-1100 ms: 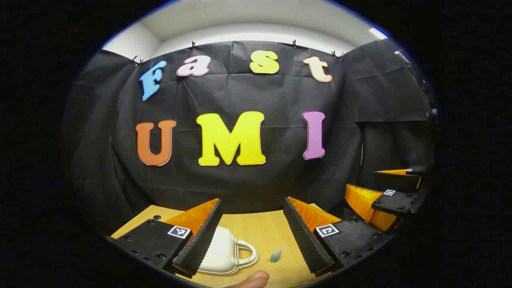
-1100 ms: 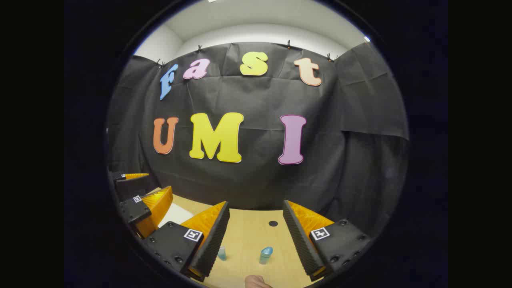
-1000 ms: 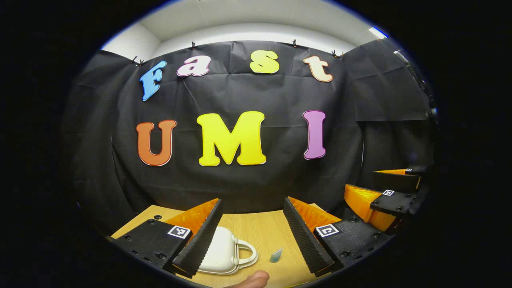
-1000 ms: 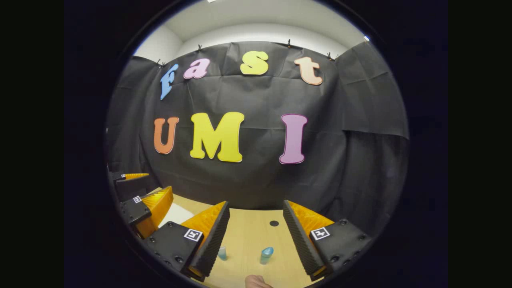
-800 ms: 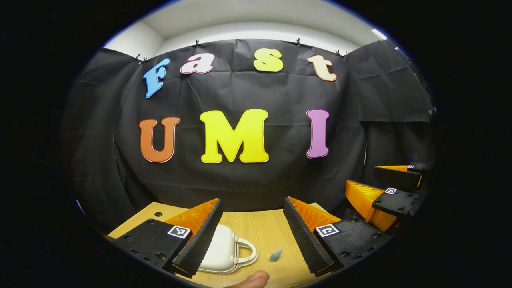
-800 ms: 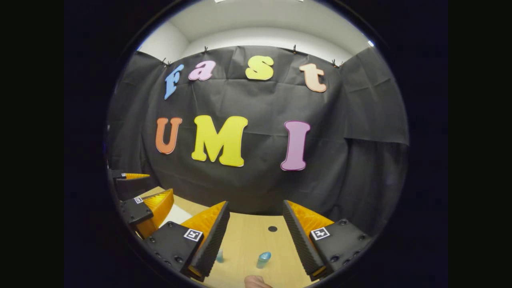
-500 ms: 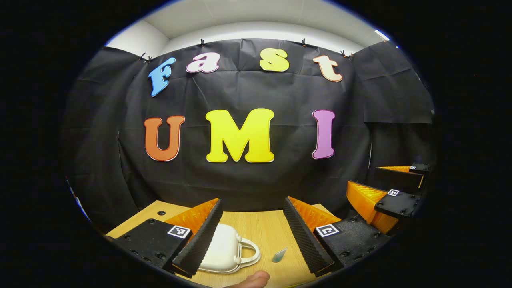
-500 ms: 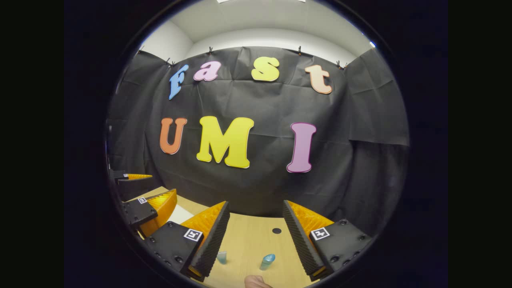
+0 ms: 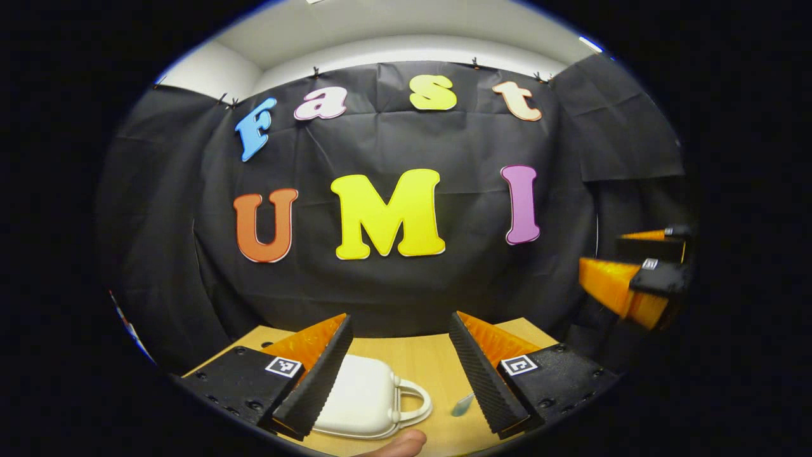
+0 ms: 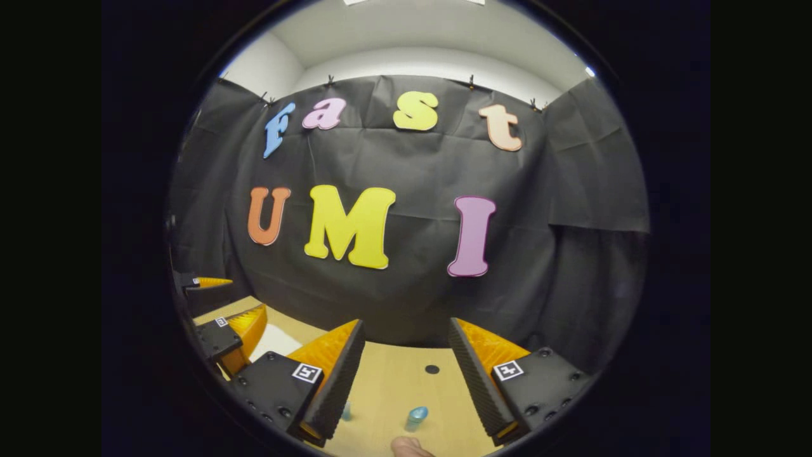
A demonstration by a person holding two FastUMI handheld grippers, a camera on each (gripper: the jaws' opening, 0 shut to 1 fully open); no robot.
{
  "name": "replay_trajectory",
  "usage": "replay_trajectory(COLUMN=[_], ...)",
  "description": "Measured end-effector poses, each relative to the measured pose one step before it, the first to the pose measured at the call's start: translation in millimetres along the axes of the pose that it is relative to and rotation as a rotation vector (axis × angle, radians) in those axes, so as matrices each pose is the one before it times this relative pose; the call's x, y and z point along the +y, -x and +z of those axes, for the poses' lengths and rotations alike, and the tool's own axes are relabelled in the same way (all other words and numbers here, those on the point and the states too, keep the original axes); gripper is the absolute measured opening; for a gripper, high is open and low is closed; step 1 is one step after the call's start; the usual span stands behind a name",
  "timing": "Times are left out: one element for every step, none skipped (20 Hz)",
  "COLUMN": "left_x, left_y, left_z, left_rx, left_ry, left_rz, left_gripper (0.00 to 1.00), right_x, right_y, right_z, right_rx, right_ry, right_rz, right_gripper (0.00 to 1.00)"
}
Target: First open the suitcase, pack the skin care products into it, and then close the suitcase.
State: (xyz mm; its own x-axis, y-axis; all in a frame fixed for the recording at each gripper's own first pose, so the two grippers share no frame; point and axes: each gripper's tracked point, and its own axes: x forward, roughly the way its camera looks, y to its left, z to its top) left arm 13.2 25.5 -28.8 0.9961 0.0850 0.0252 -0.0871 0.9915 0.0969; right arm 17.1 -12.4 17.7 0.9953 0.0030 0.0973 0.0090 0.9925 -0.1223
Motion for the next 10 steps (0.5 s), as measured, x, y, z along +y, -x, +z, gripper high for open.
replay_trajectory(left_x=[-1.95, -4.76, -5.27, -6.82, -7.1, -7.25, -8.62, -11.83, -9.76, -8.22], left_y=[-1.94, -0.04, -0.38, -1.47, -1.05, -2.58, -1.87, -4.08, -4.09, -5.87], left_z=[-12.43, -17.63, -17.69, -17.07, -17.91, -19.69, -18.3, -15.04, -14.21, -11.54], left_rx=[-0.00115, 0.00944, 0.01075, 0.01182, 0.02231, 0.02925, 0.02837, 0.0206, 0.01903, 0.02754], left_ry=[-0.06115, -0.06116, -0.05392, -0.04795, -0.04235, -0.04207, -0.03692, -0.04075, -0.04389, -0.05219], left_rz=[-0.01094, -0.01851, -0.0173, -0.01505, -0.00939, -0.00874, -0.01035, -0.01703, -0.01535, -0.00914], left_gripper=[0.98, 0.98, 0.99, 0.99, 0.99, 0.98, 0.98, 0.98, 0.98, 0.98], right_x=[-9.55, -7.2, -5.27, -3.73, -3.29, -3.16, -1.51, -0.79, -2.65, -3.32], right_y=[0.41, 0.86, 2.03, 2.39, 3.55, 3.15, 2.99, 2.18, 1.57, 1.56], right_z=[-0.06, -1.65, -2.65, -3.19, -6.5, -8.12, -8.73, -6.98, -7.37, -5.78], right_rx=[-0.01561, -0.01229, -0.01286, -0.00749, 0.00453, 0.0159, 0.01603, 0.01799, 0.02028, 0.01792], right_ry=[0.033, 0.02091, 0.00515, 0.00226, -0.00103, -0.00318, -0.00871, -0.00686, -0.00515, -0.00861], right_rz=[-0.01775, -0.00994, -0.00315, -0.00193, -0.00351, -0.00419, 0.00179, 0.00319, -0.00153, 0.0008], right_gripper=[0.79, 0.79, 0.79, 0.79, 0.79, 0.79, 0.78, 0.79, 0.79, 0.8])
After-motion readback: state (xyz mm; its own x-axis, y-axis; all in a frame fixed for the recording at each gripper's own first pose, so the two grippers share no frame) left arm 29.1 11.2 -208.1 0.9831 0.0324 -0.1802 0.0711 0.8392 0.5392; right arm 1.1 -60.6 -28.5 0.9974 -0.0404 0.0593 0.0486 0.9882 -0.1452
